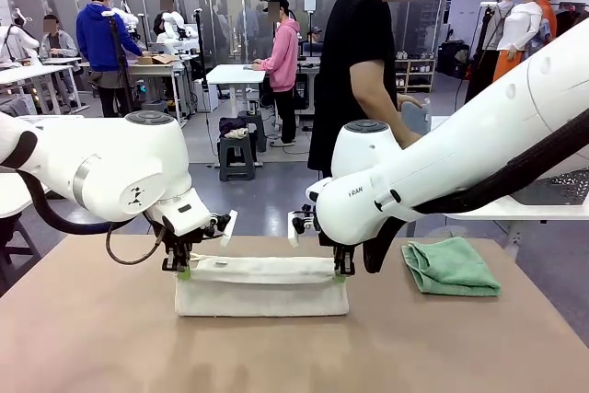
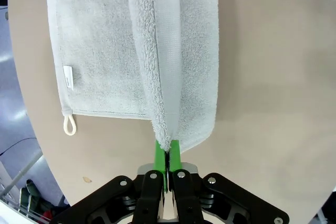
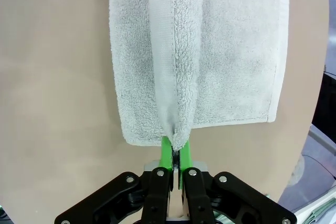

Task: Fold the towels and place them in the basket.
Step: When a person lays out a Towel with hook on the table, fold it in half twice.

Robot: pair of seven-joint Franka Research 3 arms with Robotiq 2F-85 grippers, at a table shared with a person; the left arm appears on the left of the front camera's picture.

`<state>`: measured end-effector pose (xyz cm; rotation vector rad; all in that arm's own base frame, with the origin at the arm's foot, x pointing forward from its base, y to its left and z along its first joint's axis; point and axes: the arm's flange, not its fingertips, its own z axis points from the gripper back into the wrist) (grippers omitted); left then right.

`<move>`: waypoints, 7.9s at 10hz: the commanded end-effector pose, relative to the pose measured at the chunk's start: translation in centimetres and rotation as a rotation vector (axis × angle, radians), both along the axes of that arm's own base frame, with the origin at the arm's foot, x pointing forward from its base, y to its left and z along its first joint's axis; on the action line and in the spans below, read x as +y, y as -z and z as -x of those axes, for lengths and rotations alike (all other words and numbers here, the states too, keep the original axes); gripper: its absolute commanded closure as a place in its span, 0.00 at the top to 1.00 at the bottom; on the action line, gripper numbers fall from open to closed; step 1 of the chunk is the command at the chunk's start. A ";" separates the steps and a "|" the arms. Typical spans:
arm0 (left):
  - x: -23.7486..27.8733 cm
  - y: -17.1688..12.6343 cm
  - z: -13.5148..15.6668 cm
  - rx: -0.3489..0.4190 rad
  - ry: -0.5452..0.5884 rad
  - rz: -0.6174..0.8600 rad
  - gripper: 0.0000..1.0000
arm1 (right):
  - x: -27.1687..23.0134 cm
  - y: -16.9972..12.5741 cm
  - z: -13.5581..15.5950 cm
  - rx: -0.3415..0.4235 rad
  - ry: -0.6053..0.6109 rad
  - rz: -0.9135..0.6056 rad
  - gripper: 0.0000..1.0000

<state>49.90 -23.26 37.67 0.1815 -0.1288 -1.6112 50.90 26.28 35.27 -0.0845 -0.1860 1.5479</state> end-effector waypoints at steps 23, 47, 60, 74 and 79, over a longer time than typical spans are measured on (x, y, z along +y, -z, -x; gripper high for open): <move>0.4 3.5 -14.1 -0.021 -0.014 0.012 0.22 | -1.5 2.3 -12.3 0.021 -0.046 -0.067 0.26; 24.0 -1.7 -7.7 0.097 0.027 0.927 0.87 | 0.2 -6.1 -3.6 -0.047 1.043 -0.203 0.56; 24.2 -0.9 -7.7 0.126 0.008 0.906 0.87 | -2.4 1.7 -5.3 0.181 1.535 -0.441 1.00; 24.2 -0.9 -7.7 0.126 0.008 0.906 0.87 | -0.3 6.3 -9.3 0.162 1.576 -0.403 1.00; 24.2 -0.9 -7.7 0.126 0.008 0.906 0.87 | -0.3 6.5 -9.7 0.182 1.576 -0.387 0.62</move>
